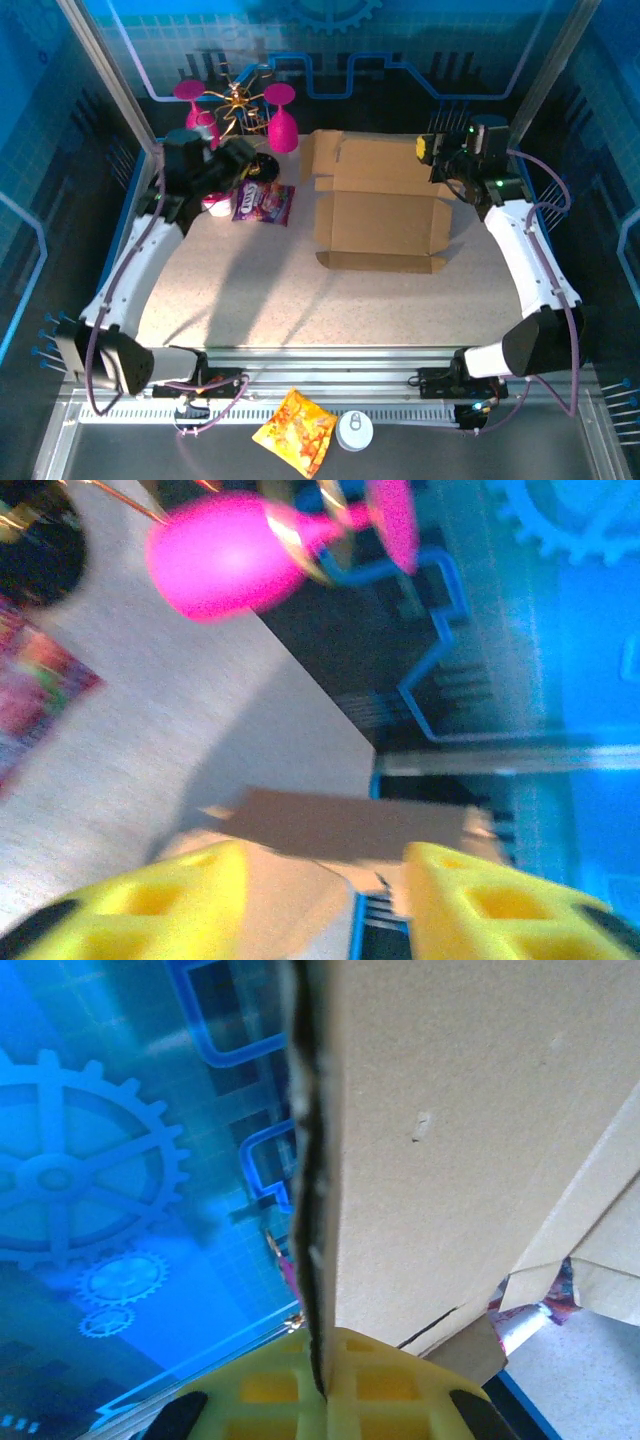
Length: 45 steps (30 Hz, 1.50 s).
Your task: Fold the paper box
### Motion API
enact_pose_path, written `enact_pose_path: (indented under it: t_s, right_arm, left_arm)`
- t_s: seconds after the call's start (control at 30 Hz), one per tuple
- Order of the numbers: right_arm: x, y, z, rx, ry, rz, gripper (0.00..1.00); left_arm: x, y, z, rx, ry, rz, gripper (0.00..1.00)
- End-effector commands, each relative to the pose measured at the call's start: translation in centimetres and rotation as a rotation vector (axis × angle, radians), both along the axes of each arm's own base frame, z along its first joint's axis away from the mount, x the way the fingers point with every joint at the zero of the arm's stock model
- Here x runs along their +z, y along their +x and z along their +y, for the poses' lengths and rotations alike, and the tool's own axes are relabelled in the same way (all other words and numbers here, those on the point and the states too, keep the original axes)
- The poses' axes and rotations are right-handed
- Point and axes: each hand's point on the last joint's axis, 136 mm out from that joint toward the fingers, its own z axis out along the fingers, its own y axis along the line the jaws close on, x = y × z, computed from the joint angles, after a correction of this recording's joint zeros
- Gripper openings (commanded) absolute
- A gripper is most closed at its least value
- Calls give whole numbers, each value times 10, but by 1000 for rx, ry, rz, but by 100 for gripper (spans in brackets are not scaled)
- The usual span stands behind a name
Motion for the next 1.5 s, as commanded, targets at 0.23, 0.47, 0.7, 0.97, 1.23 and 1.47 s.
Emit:
enact_pose_path:
  t_s: [0.23,0.47,0.7,0.97,1.23,1.47]
  right_arm:
    - [25,-13,1,12,77,-8,0]
    - [25,-9,-1,14,99,-3,0]
    - [21,-4,-4,4,106,2,0]
    - [13,8,0,13,130,1,0]
    - [3,13,1,18,130,14,0]
    - [-5,17,8,29,145,23,0]
  left_arm:
    - [-114,52,-56,-161,-227,42,17]
    - [-129,83,-101,-185,-432,-90,23]
    - [-134,87,-128,-225,-461,-91,23]
    - [-128,70,-132,-220,-439,-101,27]
    - [-113,48,-141,-243,-296,-113,34]
    - [-124,27,-161,-315,-60,-74,40]
